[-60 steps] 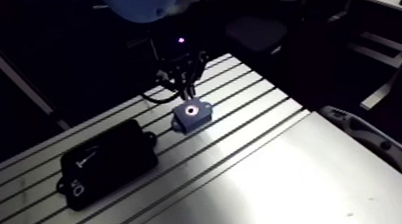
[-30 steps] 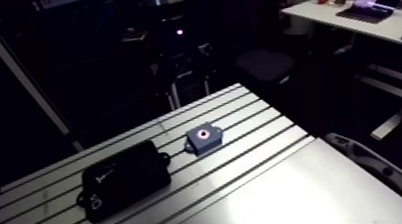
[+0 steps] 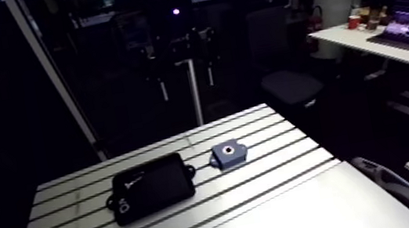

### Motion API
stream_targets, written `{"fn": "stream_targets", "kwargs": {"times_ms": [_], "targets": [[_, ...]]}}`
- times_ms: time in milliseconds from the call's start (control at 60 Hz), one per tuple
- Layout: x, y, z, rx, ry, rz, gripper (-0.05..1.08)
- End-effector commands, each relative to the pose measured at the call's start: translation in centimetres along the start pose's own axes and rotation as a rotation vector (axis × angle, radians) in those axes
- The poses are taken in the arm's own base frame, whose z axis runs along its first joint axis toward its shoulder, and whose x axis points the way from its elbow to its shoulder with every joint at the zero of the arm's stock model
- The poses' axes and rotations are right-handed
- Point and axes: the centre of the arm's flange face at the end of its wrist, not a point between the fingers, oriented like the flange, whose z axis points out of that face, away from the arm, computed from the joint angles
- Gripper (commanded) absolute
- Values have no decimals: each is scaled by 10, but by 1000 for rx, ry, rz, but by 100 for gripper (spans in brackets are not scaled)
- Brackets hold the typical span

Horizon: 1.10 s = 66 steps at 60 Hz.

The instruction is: Pick up the bearing and press it into the housing until flush.

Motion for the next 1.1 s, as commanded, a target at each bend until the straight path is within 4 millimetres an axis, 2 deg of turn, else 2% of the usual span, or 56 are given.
{"fn": "stream_targets", "kwargs": {"times_ms": [17, 217, 383, 600, 667, 1100], "targets": [[-8, -30, -43, -9, 52, -11, 0], [-3, -35, -52, 10, 79, -14, 0], [-2, -54, -55, 16, 85, -46, 0], [1, -64, -58, 15, 91, -62, 0], [1, -74, -59, 11, 93, -68, 0], [1, -96, -69, 9, 106, -38, 0]]}}
